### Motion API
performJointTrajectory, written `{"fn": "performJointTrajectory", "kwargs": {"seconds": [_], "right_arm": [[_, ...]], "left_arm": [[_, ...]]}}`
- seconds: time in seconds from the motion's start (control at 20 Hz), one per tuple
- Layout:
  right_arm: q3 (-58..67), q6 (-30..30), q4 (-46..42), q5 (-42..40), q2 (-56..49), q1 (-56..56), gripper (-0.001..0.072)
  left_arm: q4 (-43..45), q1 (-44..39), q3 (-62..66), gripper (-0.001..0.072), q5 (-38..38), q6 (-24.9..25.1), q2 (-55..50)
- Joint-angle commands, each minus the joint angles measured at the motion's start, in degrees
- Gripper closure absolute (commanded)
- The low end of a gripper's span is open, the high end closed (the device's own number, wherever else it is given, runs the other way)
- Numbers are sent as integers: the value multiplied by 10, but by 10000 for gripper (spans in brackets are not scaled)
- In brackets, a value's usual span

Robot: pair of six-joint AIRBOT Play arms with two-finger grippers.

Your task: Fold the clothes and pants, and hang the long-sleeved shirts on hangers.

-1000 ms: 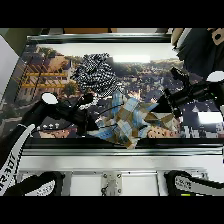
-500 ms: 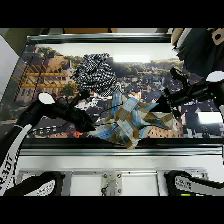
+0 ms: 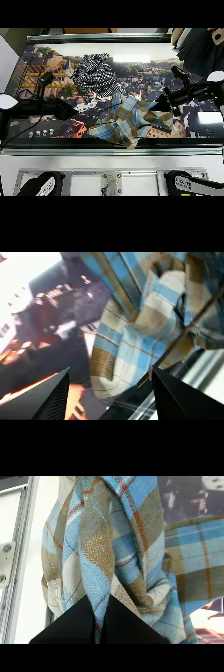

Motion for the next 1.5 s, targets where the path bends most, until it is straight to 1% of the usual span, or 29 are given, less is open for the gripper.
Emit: {"fn": "performJointTrajectory", "kwargs": {"seconds": [0.0, 0.05, 0.1, 0.15, 0.25, 0.35, 0.45, 0.6, 0.65, 0.75, 0.8, 0.95, 1.1, 1.4, 1.45], "right_arm": [[0, 40, 32, -53, 20, -1, 703], [0, 63, 32, -78, 30, -1, 702], [0, 77, 35, -96, 39, -1, 703], [0, 77, 40, -104, 46, -1, 702], [0, 78, 49, -120, 58, -1, 703], [0, 103, 51, -143, 67, -1, 703], [0, 108, 52, -144, 70, -1, 702], [0, 125, 51, -144, 70, 0, 702], [0, 125, 52, -144, 70, 0, 702], [0, 125, 51, -144, 70, 0, 702], [0, 125, 51, -145, 70, 0, 702], [0, 125, 51, -144, 70, 0, 702], [0, 125, 51, -144, 70, 0, 702], [0, 125, 51, -144, 70, 0, 702], [0, 132, 51, -144, 70, 0, 702]], "left_arm": [[67, 26, 0, 199, 29, -105, 58], [99, 24, -3, 200, 31, -159, 70], [116, 19, -14, 199, 37, -202, 83], [117, 11, -37, 198, 47, -229, 97], [91, -19, -92, 196, 70, -263, 118], [26, -64, -156, 195, 119, -292, 130], [-54, -127, -208, 196, 184, -292, 123], [-160, -239, -246, 197, 301, -306, 64], [-186, -279, -250, 197, 344, -307, 37], [-195, -341, -241, 198, 403, -307, -12], [-195, -364, -231, 198, 414, -307, -35], [-195, -406, -195, 198, 408, -308, -104], [-195, -412, -169, 198, 406, -338, -150], [-196, -419, -125, 199, 409, -337, -196], [-195, -419, -118, 259, 405, -337, -203]]}}
